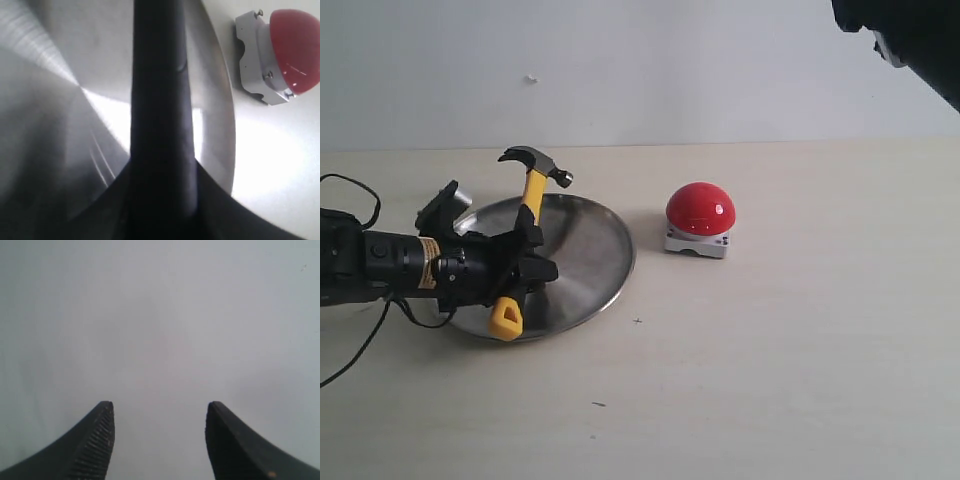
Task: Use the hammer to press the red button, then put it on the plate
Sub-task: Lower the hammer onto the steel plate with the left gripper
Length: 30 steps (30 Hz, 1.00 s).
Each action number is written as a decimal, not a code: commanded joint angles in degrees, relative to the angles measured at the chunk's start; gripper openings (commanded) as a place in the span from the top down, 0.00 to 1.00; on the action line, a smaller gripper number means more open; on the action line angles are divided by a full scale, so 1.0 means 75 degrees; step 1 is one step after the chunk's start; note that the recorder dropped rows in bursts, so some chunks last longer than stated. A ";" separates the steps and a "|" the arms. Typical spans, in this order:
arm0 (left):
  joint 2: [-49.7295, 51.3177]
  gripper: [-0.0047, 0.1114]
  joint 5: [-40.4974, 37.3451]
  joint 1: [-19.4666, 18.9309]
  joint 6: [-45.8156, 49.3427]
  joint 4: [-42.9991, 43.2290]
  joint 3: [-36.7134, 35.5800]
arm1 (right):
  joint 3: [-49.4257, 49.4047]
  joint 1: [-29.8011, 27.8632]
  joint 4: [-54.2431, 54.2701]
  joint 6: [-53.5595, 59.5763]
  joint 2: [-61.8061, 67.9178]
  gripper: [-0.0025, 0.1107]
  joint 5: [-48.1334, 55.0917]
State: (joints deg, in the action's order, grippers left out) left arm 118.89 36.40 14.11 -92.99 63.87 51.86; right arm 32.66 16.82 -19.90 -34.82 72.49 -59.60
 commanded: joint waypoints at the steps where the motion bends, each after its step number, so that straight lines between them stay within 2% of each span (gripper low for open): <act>1: -0.0115 0.96 -0.0117 0.0297 0.0166 0.0021 0.0447 | 0.0058 -0.0015 -0.0076 0.0012 -0.0053 0.50 -0.0006; 4: -0.0115 0.96 -0.1039 0.0646 -0.0025 0.0074 0.0596 | 0.0058 -0.0015 -0.0076 0.0012 -0.0053 0.50 -0.0006; 11: -0.0115 0.96 -0.1536 0.0701 -0.0166 0.0470 0.0595 | 0.0058 -0.0015 -0.0076 0.0012 -0.0053 0.50 -0.0006; 30: -0.0115 0.94 -0.1536 0.0701 -0.0247 0.0822 0.0595 | 0.0058 -0.0015 -0.0076 0.0012 -0.0053 0.50 -0.0006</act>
State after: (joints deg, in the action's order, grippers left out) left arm 118.89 24.05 19.16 -95.55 69.16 55.83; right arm 32.66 16.82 -19.90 -34.82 72.49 -59.60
